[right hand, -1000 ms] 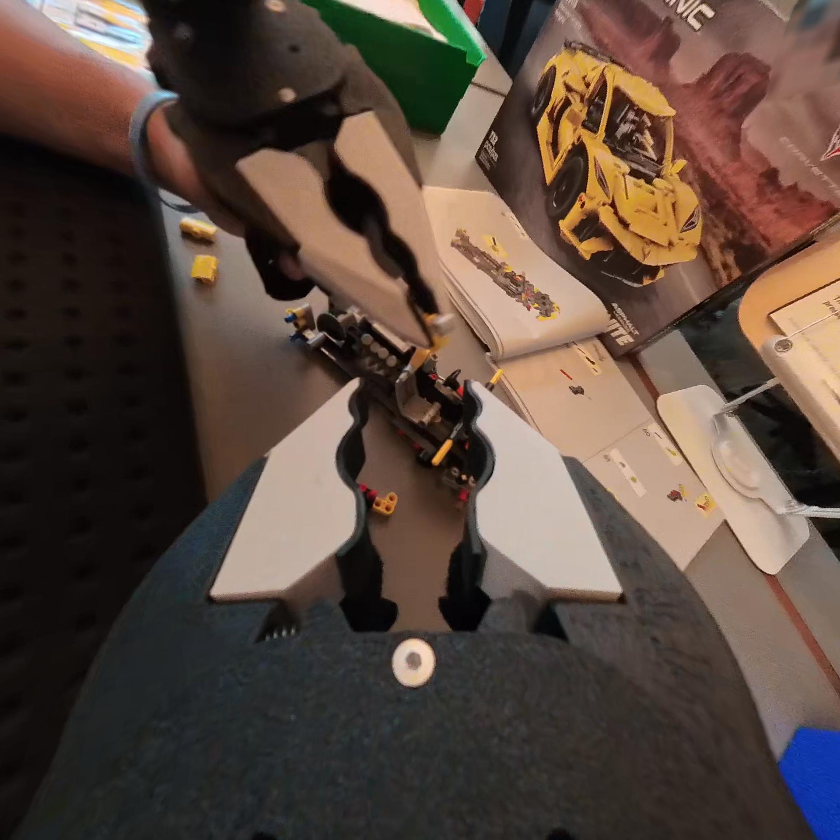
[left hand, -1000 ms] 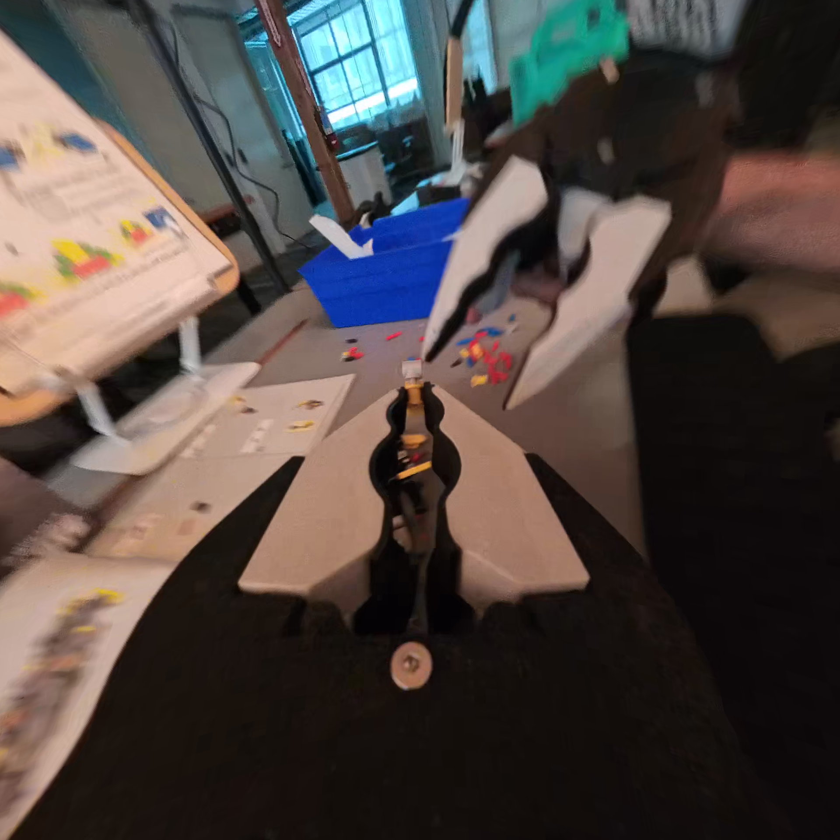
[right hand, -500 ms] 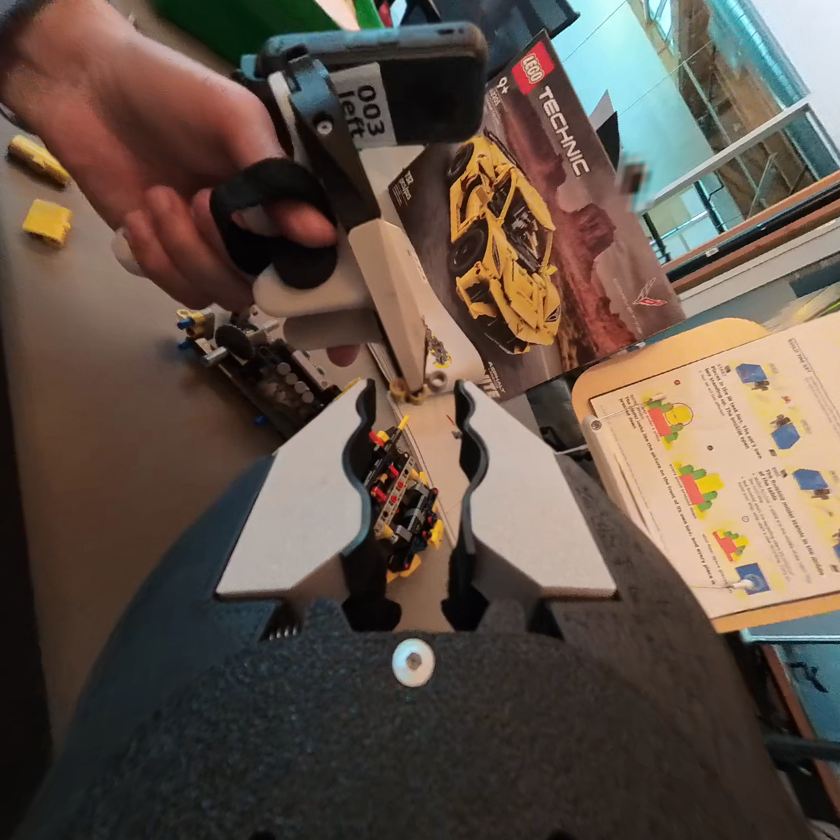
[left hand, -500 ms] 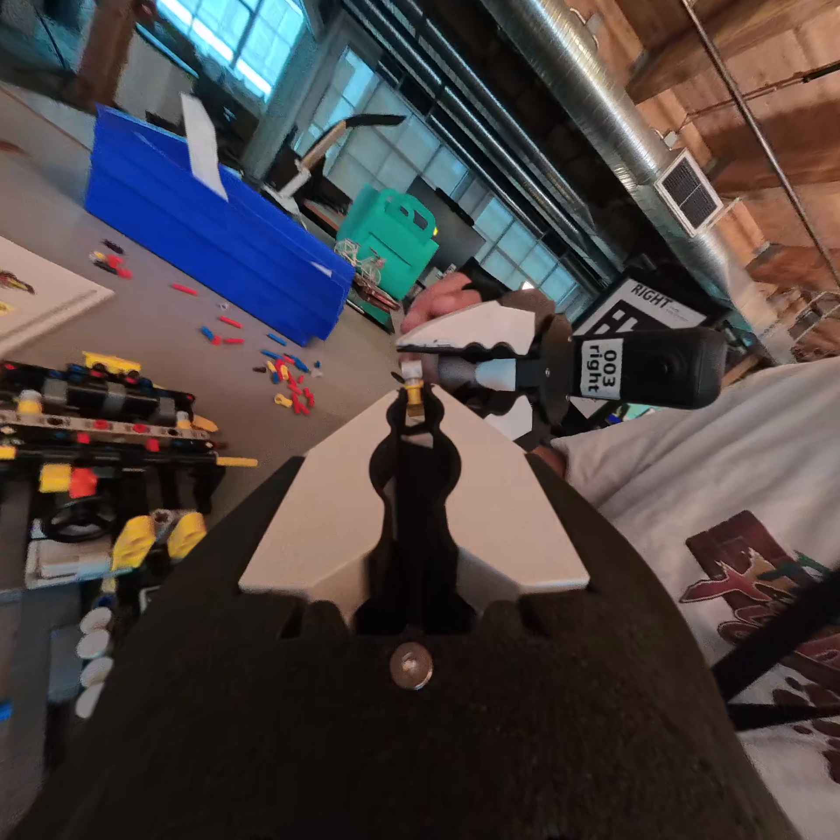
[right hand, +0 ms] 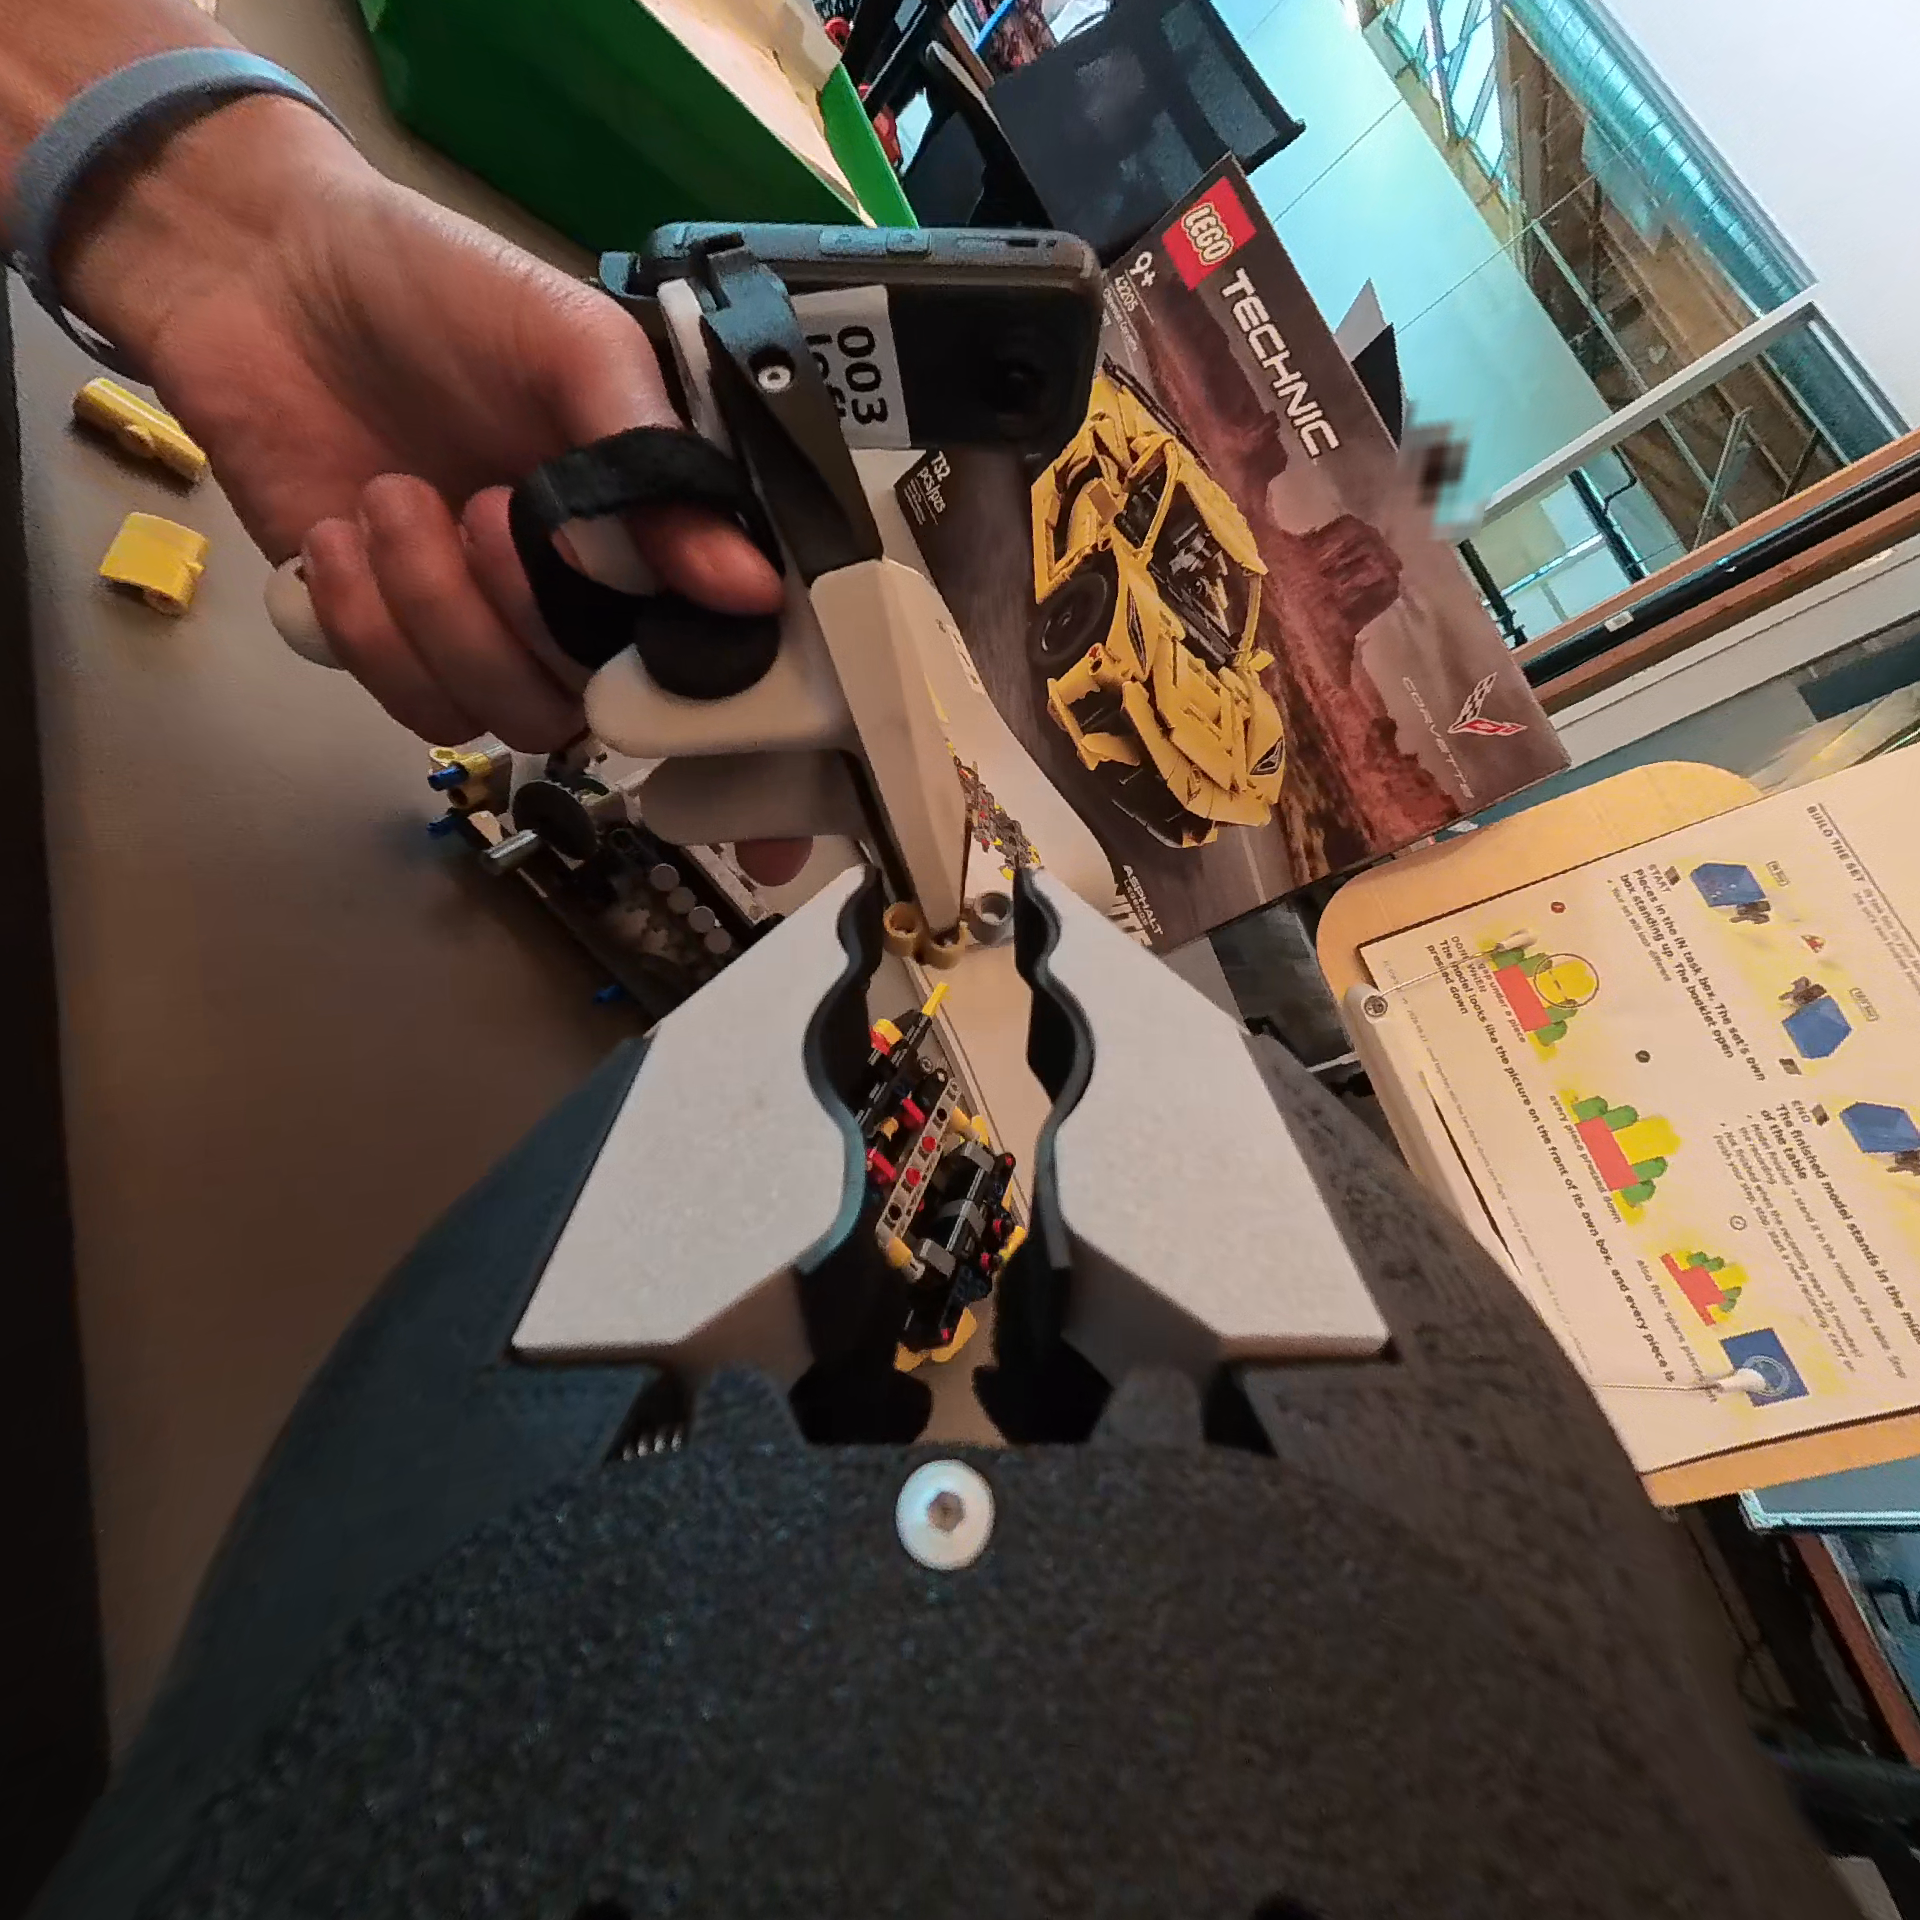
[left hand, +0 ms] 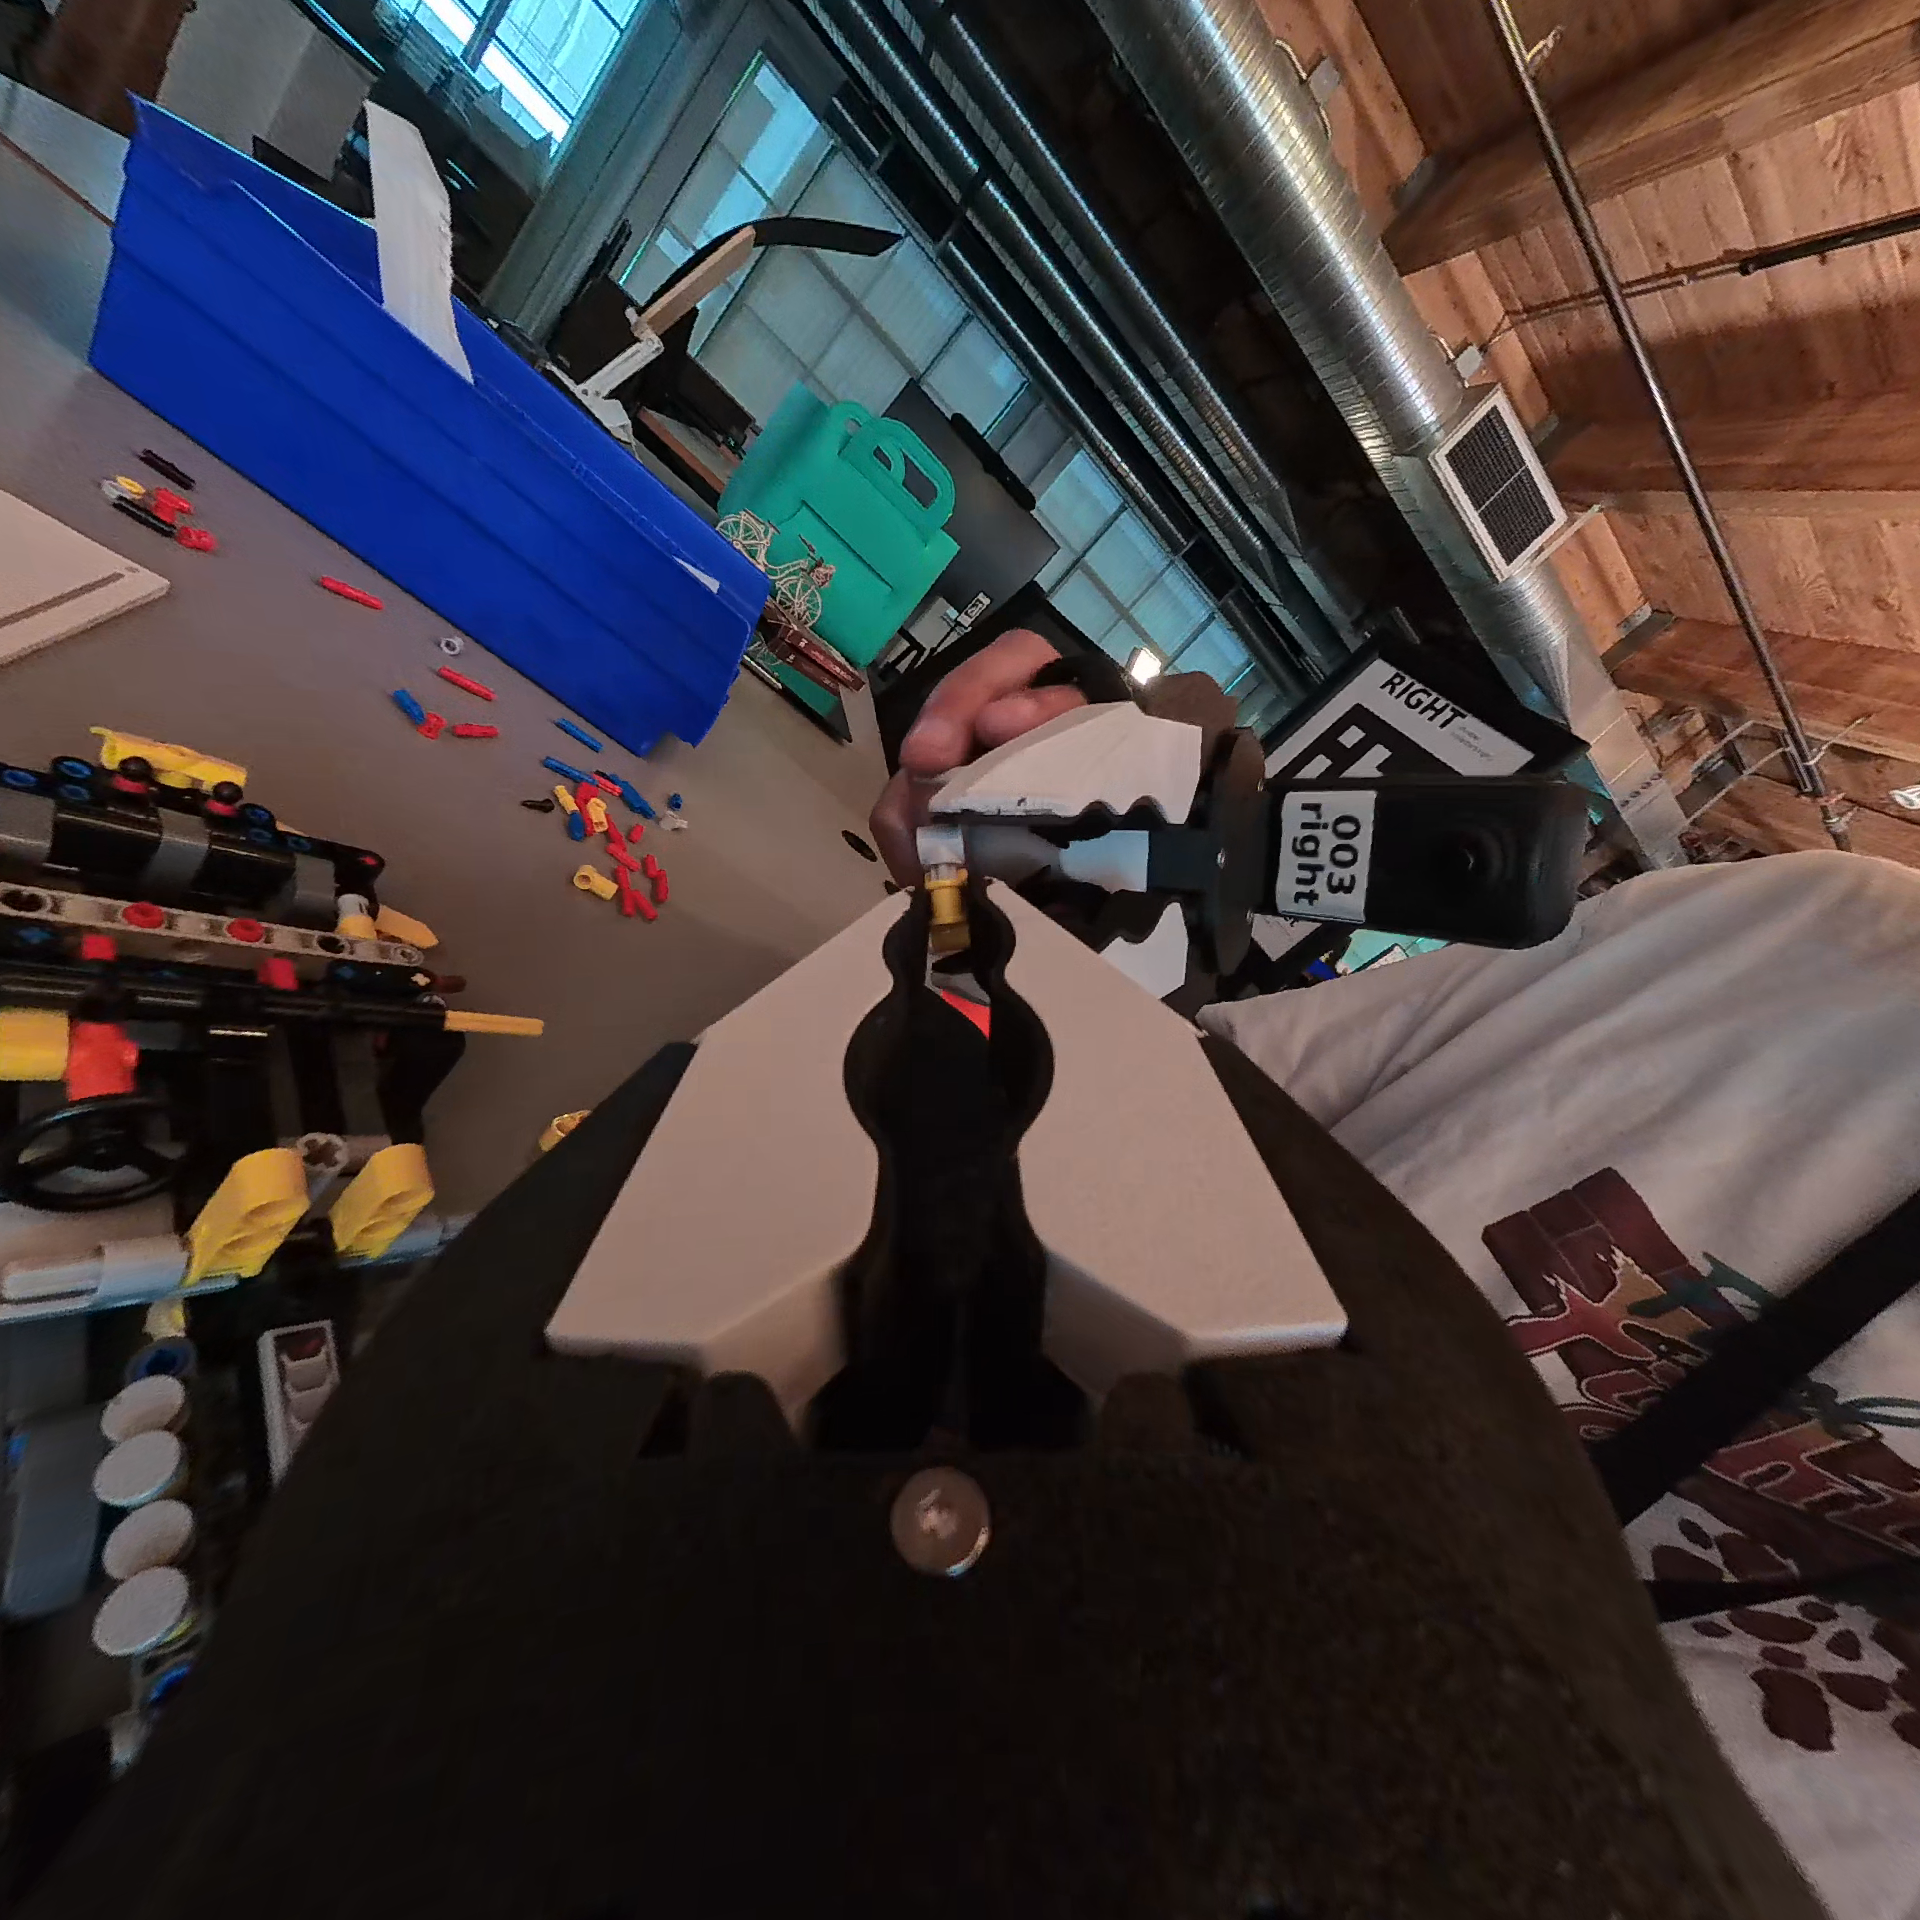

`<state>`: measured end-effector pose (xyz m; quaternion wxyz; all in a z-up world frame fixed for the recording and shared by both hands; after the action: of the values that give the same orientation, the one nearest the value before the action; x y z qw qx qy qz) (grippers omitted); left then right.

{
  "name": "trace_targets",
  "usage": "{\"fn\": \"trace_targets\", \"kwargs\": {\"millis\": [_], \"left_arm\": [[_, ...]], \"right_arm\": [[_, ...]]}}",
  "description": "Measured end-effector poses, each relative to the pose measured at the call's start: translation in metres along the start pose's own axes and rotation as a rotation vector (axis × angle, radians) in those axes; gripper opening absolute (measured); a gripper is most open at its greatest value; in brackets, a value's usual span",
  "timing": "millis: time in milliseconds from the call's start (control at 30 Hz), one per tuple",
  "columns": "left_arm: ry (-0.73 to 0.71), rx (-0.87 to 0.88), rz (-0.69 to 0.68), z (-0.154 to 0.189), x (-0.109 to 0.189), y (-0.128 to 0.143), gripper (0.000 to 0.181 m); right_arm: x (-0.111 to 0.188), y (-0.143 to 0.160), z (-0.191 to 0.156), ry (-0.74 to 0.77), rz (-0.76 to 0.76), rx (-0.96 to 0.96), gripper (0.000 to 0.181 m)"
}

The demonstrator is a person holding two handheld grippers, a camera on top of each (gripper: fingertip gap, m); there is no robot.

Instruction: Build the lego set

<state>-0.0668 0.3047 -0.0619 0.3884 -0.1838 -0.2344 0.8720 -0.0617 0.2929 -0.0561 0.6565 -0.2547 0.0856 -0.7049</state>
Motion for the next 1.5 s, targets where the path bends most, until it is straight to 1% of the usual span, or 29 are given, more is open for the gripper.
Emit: {"fn": "trace_targets", "kwargs": {"millis": [200, 367, 433, 633, 667, 767, 933, 1067, 1133, 1400, 1500], "left_arm": [[0.011, 0.013, -0.001, 0.0, 0.0, 0.0, 0.007], [0.022, 0.011, -0.015, 0.002, -0.001, 0.002, 0.007], [0.027, 0.007, -0.021, 0.004, -0.002, 0.003, 0.008], [-0.031, -0.04, -0.035, -0.001, -0.002, 0.005, 0.007], [-0.037, -0.059, -0.045, -0.001, -0.002, 0.006, 0.007], [-0.062, -0.1, -0.054, 0.0, -0.004, 0.009, 0.007], [-0.059, -0.087, -0.041, -0.002, -0.004, 0.005, 0.008], [-0.103, -0.128, -0.066, -0.007, -0.002, 0.006, 0.014], [-0.108, -0.135, -0.068, -0.008, -0.001, 0.006, 0.009], [-0.063, -0.065, -0.093, -0.012, -0.001, 0.011, 0.008], [-0.053, -0.062, -0.095, -0.011, 0.0, 0.011, 0.008]], "right_arm": [[0.001, 0.001, -0.001, 0.02, 0.018, -0.011, 0.025], [0.001, 0.006, -0.004, -0.003, 0.014, -0.077, 0.025], [0.003, 0.005, -0.004, 0.011, 0.023, -0.054, 0.024], [0.001, 0.009, -0.008, -0.004, -0.006, -0.04, 0.023], [0.002, 0.008, -0.01, -0.017, 0.001, -0.031, 0.021], [0.004, 0.009, -0.011, -0.044, 0.024, -0.048, 0.021], [0.002, 0.011, -0.009, -0.018, 0.035, -0.129, 0.021], [-0.001, 0.019, -0.01, 0.007, 0.011, -0.132, 0.021], [-0.001, 0.018, -0.011, 0.012, 0.033, -0.152, 0.021], [-0.001, 0.02, -0.018, -0.017, 0.106, -0.202, 0.021], [-0.001, 0.019, -0.018, -0.011, 0.179, -0.309, 0.021]]}}
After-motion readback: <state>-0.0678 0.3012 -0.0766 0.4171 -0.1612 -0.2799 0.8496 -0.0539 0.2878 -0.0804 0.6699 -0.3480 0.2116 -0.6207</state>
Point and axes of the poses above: each gripper's, where its closed fingertips meet, x back along the fingers, y out of its underside, z = x × y across the jaws, the point moved 2 cm from there along x, back along the fingers, and after that the axes turned 13 degrees about x, right-handed, at the moved point
